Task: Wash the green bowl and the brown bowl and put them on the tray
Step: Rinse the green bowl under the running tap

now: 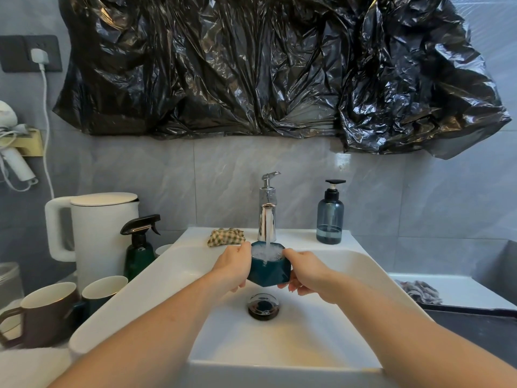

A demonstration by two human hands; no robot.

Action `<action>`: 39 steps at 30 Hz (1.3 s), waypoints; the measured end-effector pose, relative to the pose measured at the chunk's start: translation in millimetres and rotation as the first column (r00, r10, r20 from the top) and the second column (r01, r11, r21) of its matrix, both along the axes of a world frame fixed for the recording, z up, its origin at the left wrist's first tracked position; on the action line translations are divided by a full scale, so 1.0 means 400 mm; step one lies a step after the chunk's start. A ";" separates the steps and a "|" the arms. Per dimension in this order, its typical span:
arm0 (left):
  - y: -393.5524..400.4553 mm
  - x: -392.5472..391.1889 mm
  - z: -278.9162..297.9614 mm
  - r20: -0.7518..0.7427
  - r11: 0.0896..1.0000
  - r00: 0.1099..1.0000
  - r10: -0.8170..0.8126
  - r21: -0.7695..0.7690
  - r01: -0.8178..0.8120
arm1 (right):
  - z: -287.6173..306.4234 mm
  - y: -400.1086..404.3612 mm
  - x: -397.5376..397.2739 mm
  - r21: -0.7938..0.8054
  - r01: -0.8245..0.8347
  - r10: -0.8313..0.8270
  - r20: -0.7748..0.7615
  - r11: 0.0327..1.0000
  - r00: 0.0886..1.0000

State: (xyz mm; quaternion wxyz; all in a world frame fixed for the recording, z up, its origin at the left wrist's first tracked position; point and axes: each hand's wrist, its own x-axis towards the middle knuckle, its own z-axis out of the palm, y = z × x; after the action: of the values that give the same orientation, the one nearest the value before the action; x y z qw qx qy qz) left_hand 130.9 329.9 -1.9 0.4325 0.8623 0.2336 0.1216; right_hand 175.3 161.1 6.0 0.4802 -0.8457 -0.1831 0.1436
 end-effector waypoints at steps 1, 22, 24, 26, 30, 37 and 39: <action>-0.001 0.000 0.000 0.000 1.000 1.000 -0.006 0.004 0.006 | 0.000 -0.001 0.001 -0.005 0.006 -0.006 0.012 1.000 1.000; -0.009 0.001 -0.001 -0.035 0.995 0.995 -0.092 -0.035 0.091 | 0.003 -0.007 -0.004 0.013 0.103 -0.103 0.233 0.995 0.967; -0.011 -0.004 0.003 -0.042 0.994 0.994 -0.105 -0.042 0.103 | 0.002 -0.005 -0.004 0.037 0.099 -0.105 0.228 0.994 0.968; -0.013 -0.009 0.006 -0.056 0.991 0.991 -0.125 -0.055 0.122 | 0.002 -0.005 -0.001 0.065 0.099 -0.112 0.231 0.993 0.966; -0.014 -0.020 0.006 -0.102 0.988 0.983 -0.153 -0.053 0.148 | -0.001 -0.005 0.002 0.056 0.094 -0.106 0.273 0.994 0.956; -0.007 -0.030 -0.005 -0.131 0.983 0.975 -0.178 -0.058 0.171 | 0.004 -0.003 -0.010 0.011 0.077 -0.076 0.331 0.997 0.940; -0.001 -0.027 -0.010 -0.117 0.983 0.976 -0.184 -0.045 0.179 | 0.007 -0.002 -0.013 0.005 0.075 -0.072 0.355 0.997 0.932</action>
State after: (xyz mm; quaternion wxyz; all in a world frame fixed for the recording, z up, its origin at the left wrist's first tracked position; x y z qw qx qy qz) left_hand 120.1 329.6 -5.7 0.4417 0.8782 0.1817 0.0251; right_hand 170.3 160.3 8.8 0.4406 -0.8660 -0.2347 -0.0287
